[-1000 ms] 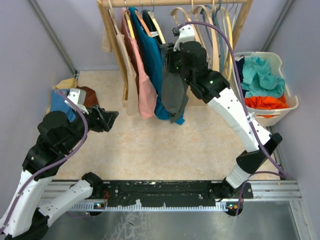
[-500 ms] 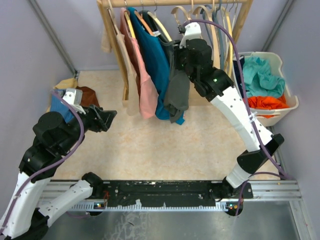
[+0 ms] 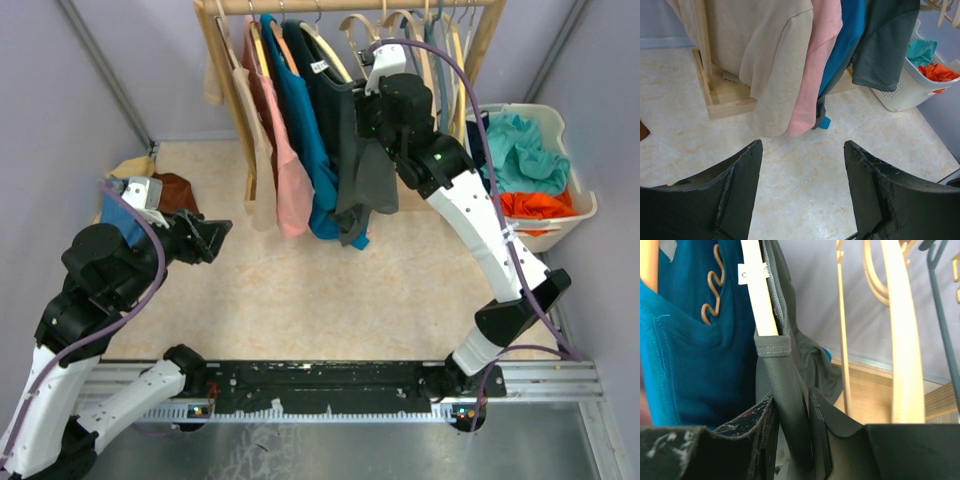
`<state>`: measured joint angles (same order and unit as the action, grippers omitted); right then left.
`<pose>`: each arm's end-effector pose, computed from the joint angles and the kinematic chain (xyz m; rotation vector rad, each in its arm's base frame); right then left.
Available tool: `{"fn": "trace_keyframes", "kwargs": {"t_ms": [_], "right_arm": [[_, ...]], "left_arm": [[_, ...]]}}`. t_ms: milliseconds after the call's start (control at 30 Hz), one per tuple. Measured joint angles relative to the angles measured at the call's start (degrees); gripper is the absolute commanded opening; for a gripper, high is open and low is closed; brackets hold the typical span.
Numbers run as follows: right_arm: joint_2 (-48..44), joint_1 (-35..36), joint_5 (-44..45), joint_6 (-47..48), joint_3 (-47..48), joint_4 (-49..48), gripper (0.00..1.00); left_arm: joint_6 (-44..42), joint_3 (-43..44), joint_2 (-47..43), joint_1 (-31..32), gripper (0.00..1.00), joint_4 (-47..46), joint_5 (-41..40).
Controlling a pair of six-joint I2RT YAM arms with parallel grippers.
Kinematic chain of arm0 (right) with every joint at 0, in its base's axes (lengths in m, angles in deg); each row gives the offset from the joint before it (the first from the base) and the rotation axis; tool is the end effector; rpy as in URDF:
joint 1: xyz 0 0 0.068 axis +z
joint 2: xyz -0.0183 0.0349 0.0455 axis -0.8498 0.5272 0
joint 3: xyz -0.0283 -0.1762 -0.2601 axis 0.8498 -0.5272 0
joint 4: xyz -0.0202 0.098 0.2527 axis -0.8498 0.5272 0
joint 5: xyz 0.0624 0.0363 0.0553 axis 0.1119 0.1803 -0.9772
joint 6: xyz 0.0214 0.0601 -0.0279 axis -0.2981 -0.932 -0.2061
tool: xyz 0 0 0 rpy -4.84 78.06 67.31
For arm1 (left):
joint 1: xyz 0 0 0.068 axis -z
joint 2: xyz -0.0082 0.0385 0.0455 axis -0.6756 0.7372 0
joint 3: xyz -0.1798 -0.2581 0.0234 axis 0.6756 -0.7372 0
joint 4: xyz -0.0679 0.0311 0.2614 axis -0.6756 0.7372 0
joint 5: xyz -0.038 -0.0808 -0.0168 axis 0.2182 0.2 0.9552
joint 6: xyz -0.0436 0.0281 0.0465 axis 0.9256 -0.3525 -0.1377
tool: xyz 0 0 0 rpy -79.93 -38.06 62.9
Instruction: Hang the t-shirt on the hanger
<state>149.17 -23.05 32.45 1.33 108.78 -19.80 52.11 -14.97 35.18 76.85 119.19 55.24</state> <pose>0.3158 0.2002 0.5481 -0.2729 1.6901 0.1840 0.0815 -0.0472 0.4844 0.1811 1.7055 -0.5533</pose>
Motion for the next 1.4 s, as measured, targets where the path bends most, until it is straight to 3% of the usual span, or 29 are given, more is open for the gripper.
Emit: {"fn": "trace_keyframes", "kwargs": {"t_ms": [233, 600, 1067, 1400], "right_arm": [[0.9, 0.2, -6.1, -1.9, 0.0, -0.8, 0.26], [10.2, 10.1, -4.4, -5.6, 6.5, -2.6, 0.24], [26.0, 16.5, -2.2, -6.1, 29.8, 4.1, 0.24], [26.3, 16.8, -3.4, -6.7, 26.8, -1.0, 0.27]], "left_arm": [[-0.4, 1.0, 0.0, 0.0, 0.72, 0.3, 0.0], [-0.6, 2.4, -0.5, 0.0, 0.72, 1.0, 0.0], [-0.8, 4.6, -1.9, 0.0, 0.72, 1.7, 0.6], [-0.8, 4.6, -1.9, 0.0, 0.72, 1.6, 1.3]]}}
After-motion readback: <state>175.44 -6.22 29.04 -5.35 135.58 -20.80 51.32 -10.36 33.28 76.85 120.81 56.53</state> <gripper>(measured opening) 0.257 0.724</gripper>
